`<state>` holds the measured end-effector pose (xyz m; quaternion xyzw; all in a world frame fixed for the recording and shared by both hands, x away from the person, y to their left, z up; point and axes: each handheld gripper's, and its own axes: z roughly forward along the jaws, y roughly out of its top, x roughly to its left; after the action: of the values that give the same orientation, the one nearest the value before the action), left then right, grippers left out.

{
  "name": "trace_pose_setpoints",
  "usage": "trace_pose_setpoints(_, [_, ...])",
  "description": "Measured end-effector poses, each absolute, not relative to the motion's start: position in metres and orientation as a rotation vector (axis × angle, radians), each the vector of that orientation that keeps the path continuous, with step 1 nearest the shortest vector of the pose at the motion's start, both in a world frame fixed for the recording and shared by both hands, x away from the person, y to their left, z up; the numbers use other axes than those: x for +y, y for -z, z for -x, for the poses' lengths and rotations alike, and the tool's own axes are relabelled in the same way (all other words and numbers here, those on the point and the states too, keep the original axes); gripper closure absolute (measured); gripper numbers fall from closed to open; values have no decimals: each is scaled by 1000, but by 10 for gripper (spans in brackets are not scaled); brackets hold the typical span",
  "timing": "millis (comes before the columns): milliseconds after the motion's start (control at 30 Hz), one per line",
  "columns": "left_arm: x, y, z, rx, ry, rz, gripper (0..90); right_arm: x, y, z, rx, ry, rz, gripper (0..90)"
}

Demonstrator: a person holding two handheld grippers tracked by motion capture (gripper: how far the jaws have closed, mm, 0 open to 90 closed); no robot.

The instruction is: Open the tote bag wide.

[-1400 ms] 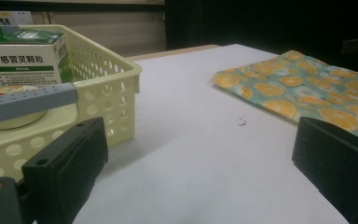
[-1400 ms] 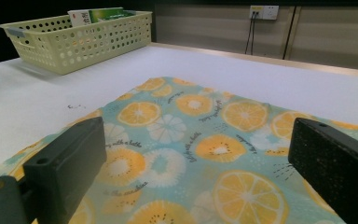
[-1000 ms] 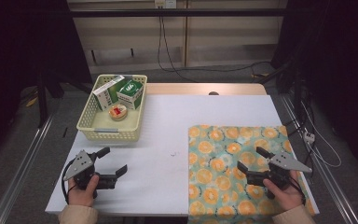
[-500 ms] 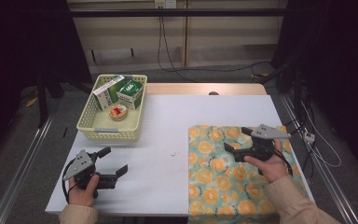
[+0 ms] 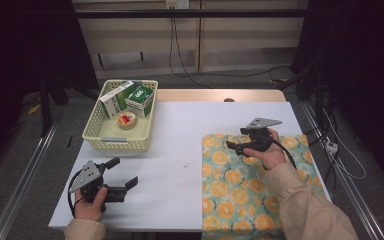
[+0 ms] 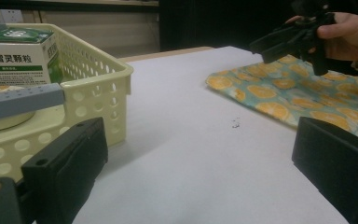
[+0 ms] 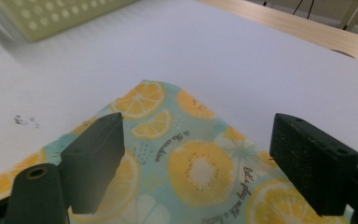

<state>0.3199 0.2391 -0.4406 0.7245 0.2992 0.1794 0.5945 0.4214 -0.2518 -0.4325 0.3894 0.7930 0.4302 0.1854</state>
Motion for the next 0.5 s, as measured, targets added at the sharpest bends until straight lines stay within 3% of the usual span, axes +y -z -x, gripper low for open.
trace_pose_setpoints(133, [237,440,-320,684,-418,-1682,33,-244,439,-438,2285,-1153,-1089,222])
trace_pose_setpoints(500, [239,441,-320,689,-412,-1673,33,-231,459,-468,2363,-1111,-1150,213])
